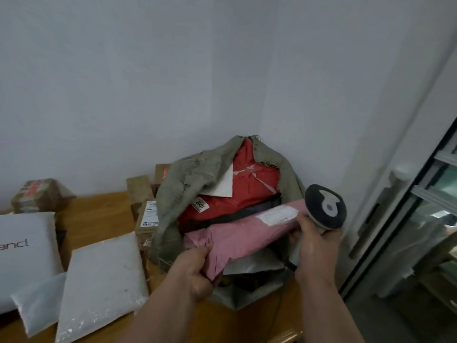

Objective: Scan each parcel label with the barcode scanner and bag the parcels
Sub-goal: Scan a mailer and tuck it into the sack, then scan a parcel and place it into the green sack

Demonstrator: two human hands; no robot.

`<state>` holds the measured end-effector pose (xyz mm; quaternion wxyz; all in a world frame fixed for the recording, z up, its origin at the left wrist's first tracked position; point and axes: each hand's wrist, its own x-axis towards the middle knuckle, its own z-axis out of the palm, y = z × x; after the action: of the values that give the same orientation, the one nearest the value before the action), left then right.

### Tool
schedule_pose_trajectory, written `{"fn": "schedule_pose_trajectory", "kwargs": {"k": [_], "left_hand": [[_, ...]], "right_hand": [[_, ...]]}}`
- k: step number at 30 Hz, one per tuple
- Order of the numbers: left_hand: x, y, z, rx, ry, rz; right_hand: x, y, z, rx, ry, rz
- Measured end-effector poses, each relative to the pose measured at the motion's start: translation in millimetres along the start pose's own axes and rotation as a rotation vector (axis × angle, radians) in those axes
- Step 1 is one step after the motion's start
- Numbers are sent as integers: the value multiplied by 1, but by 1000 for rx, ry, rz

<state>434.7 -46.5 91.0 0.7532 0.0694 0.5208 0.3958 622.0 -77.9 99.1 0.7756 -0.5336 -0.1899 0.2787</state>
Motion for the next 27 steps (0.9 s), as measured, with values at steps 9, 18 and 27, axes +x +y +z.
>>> {"fn": "schedule_pose_trajectory", "kwargs": {"k": [9,18,27], "left_hand": [[32,11,26,-38,63,51],[72,20,20,-203,70,392],[95,11,21,691,244,591]], "right_hand": [[46,27,12,-94,-36,50],[71,52,29,-249,-134,-37],[86,76,43,-326,-271,-5]]}}
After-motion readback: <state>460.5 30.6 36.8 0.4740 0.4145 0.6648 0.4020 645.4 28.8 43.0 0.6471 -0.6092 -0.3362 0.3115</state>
